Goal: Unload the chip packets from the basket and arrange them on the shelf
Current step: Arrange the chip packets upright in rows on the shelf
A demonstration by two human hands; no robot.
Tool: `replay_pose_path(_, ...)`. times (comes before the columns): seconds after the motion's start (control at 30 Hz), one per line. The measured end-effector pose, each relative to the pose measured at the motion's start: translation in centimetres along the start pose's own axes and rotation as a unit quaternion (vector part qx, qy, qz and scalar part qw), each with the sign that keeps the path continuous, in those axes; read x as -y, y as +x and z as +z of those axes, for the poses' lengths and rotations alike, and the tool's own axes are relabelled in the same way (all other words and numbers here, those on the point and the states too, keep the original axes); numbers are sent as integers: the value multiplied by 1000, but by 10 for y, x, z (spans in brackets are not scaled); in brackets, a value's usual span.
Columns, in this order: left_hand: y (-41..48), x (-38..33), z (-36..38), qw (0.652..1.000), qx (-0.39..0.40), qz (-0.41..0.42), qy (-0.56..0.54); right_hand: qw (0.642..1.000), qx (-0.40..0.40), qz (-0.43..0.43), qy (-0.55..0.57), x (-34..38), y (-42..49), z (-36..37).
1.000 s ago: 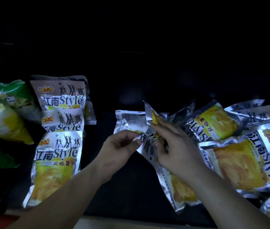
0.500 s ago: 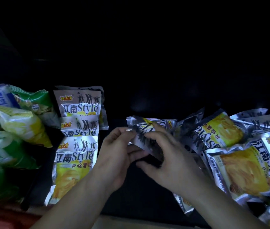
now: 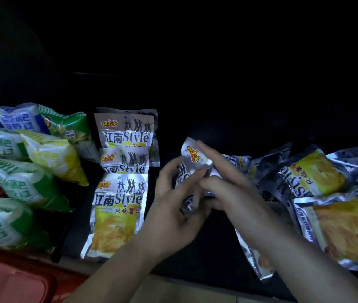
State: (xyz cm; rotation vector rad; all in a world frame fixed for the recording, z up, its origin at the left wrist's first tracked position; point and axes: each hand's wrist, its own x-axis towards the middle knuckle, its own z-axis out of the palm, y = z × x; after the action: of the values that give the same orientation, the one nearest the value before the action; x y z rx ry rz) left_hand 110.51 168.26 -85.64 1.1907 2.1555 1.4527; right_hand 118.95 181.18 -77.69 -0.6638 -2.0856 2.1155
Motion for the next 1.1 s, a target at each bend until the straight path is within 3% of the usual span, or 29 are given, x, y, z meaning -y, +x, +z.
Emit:
replay_pose_path(0.07, 1, -1, -7, 999, -39, -2, -28, 999, -36, -21, -5, -6, 4, -4)
replay_pose_path(0.13, 0, -9, -15, 993, -42, -56, -98, 995, -60, -43, -71, -15, 7, -9)
replay_pose_path(0.23, 0, -13, -25, 953, -33, -177, -246, 992, -38, -36, -112, -25, 10, -10)
replay_pose_path(0.33, 2, -6, -30, 916, -57, -226, -327, 996, -34, -45, -65, -31, 11, -5)
replay_pose_path(0.53, 3, 10, -25, 924, -144, -208, -288, 986, -115, -65, -100, -45, 12, -5)
replay_pose_path(0.73, -3, 10, -16, 915, -219, -208, -266, 976, -214, -41, 5, -62, 17, 1)
replay_pose_path(0.83, -3, 13, -14, 922, -215, -213, -242, 976, -212, -3, 55, -63, 18, -1)
replay_pose_path(0.97, -5, 13, -12, 928, -197, -230, -216, 985, -170, 33, -7, -68, 22, -7)
replay_pose_path(1.1, -9, 16, -11, 944, -178, -221, -167, 982, -153, 92, 57, -77, 22, -14)
